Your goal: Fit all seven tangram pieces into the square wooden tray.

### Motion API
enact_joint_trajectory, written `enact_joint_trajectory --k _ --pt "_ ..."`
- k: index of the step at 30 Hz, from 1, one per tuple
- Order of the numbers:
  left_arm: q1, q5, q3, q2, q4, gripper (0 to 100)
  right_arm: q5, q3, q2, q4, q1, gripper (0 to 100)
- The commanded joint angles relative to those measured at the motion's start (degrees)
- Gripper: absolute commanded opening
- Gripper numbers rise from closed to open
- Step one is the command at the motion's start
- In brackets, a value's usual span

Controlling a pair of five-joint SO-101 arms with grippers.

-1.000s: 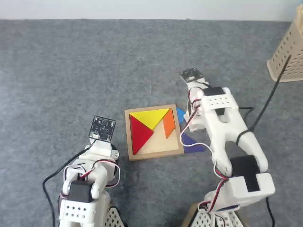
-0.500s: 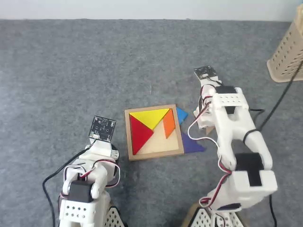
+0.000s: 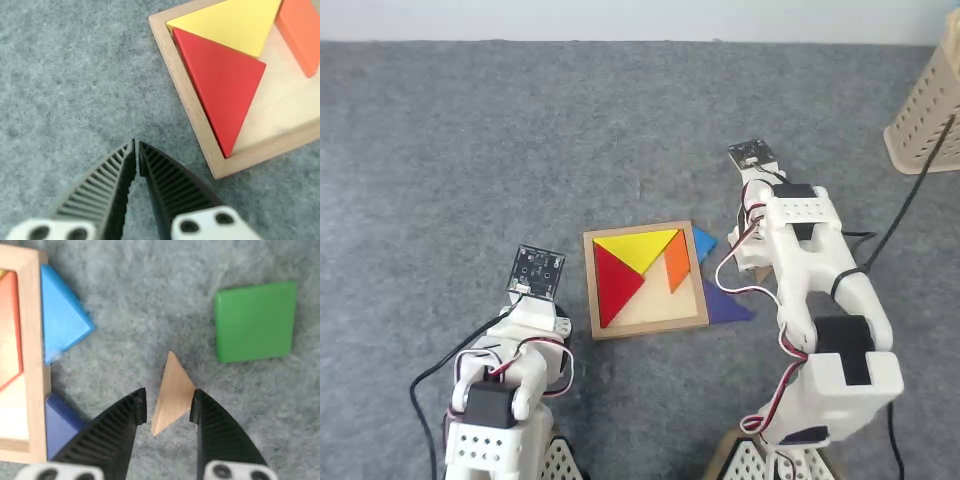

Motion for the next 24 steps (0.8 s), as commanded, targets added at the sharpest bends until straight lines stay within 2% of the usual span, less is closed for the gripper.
enact_joint_trajectory --k 1,9,15,24 --pt "0.0 0.4 -1.1 -1.1 0.4 1 0.8 -1.8 -1.0 1.9 0.9 15.6" --pt "0.0 0.4 -1.1 -1.1 0.4 1 0.3 -1.8 -0.9 2.4 0.9 15.7" --pt "0.0 0.4 -1.1 -1.1 0.4 1 -2.0 -1.8 -1.1 3.7 0.9 26.1" --pt "0.0 0.4 -1.1 -1.1 0.4 1 -2.5 -1.5 -0.4 1.8 0.6 26.0"
